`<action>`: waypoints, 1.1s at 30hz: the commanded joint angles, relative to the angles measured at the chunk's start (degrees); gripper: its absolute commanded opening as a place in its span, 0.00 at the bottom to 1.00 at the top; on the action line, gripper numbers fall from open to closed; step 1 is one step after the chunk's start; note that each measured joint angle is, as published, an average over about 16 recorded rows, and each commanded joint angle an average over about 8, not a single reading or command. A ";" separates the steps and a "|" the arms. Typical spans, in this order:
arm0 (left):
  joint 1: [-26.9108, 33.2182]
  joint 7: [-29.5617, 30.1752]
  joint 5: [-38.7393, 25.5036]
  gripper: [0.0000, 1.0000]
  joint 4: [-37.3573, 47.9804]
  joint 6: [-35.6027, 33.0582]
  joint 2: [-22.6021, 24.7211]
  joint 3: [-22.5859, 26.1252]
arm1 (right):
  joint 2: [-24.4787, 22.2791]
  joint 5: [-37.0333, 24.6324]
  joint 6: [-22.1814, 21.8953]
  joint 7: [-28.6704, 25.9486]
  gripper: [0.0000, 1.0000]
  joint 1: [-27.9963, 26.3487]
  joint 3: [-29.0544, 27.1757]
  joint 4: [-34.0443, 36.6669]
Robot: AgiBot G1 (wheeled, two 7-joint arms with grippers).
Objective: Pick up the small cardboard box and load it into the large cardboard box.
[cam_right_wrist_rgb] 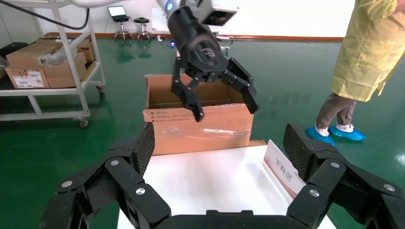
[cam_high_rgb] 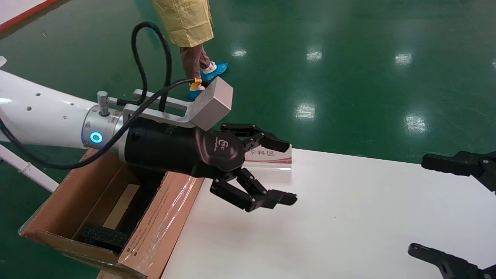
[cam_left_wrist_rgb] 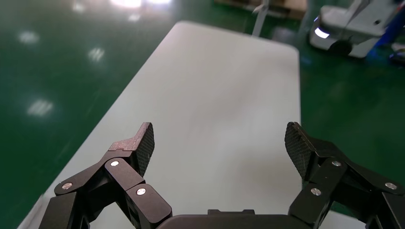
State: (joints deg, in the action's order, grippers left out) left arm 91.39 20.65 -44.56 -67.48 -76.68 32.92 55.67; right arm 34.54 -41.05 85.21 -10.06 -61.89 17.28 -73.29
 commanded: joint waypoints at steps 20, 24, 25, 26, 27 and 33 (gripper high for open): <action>-27.97 -9.27 2.52 1.00 -5.71 -8.43 1.96 -37.20 | -0.02 0.04 -0.03 0.03 1.00 -0.01 0.05 0.00; -31.35 -10.17 2.81 1.00 -6.35 -9.39 2.18 -41.74 | -0.03 0.05 -0.04 0.03 1.00 0.00 0.05 0.01; -31.70 -10.23 2.84 1.00 -6.42 -9.49 2.21 -42.21 | -0.03 0.05 -0.04 0.03 1.00 0.00 0.05 0.01; -32.08 -10.31 2.87 1.00 -6.49 -9.60 2.24 -42.72 | -0.03 0.05 -0.05 0.03 1.00 0.00 0.05 0.01; -32.48 -10.40 2.91 1.00 -6.57 -9.72 2.27 -43.26 | -0.03 0.06 -0.05 0.04 1.00 0.00 0.05 0.01; -31.62 -10.21 2.93 1.00 -6.45 -9.55 2.25 -42.08 | -0.03 0.06 -0.05 0.03 1.00 0.00 0.05 0.01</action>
State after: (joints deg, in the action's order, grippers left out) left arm 59.69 10.42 -41.64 -73.92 -86.23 35.16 13.49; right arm 34.51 -41.00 85.16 -10.02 -61.89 17.33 -73.27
